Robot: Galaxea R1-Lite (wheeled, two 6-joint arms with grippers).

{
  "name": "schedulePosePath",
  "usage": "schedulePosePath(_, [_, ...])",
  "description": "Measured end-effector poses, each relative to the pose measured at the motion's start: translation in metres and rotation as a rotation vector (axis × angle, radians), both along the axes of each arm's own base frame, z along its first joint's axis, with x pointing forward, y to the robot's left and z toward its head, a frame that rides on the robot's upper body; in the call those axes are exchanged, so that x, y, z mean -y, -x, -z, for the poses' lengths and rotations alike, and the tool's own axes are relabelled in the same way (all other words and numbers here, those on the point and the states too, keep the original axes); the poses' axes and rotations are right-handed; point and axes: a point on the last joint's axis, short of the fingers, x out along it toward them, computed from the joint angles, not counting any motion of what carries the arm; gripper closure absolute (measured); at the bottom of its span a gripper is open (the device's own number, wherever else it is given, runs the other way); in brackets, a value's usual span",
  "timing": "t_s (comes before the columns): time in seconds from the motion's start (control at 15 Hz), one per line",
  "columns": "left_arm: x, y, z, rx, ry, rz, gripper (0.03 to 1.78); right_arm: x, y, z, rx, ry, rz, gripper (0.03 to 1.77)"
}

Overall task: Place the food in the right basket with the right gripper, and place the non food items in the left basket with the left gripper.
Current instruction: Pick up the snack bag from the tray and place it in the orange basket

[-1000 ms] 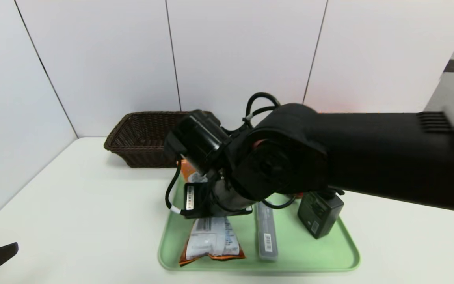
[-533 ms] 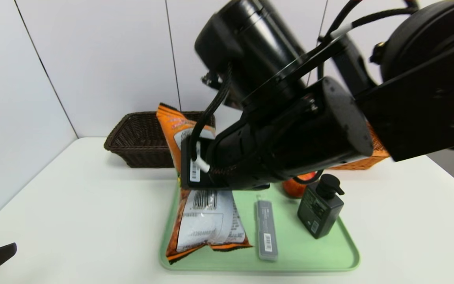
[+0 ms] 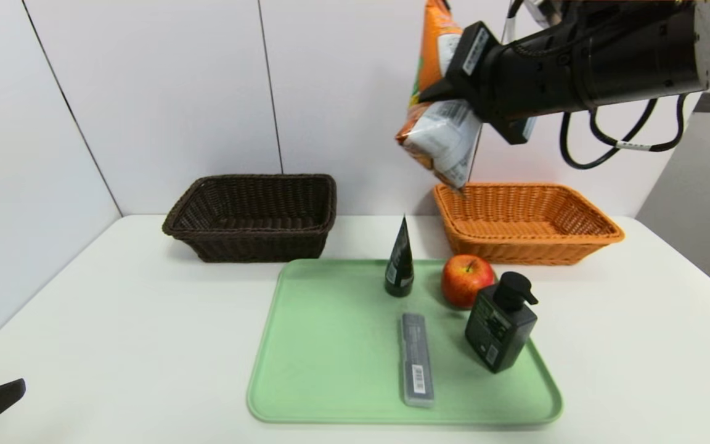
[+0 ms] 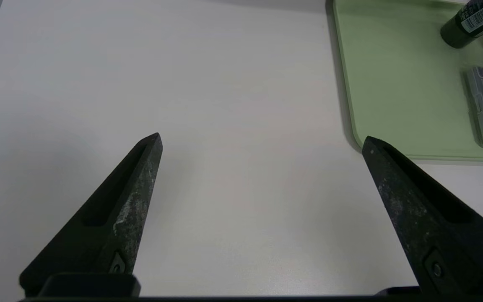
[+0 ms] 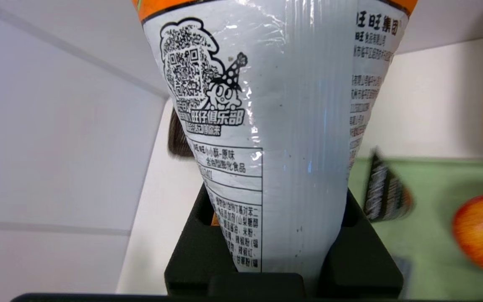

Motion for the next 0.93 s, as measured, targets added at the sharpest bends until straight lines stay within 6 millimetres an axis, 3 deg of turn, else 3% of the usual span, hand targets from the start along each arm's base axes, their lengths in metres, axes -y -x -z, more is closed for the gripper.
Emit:
schedulePosePath(0.27, [0.0,-0.001,0.001,-0.006,0.0,0.0,0.12,0.048,-0.038,0.012,-0.129,-0.182,0.204,1.35])
schedulePosePath(0.53, [0.0,-0.001,0.002,-0.013,0.001,0.0,0.12,0.068,-0.071,0.039,-0.29,-0.367,0.381,1.35])
schedulePosePath(0.73, [0.0,-0.002,0.005,-0.022,0.001,-0.001,0.12,0.081,-0.089,0.061,-0.356,-0.395,0.467,1.35])
schedulePosePath(0.93, [0.0,-0.004,0.006,-0.031,0.002,0.001,0.12,0.106,-0.109,0.081,-0.406,-0.418,0.569,1.35])
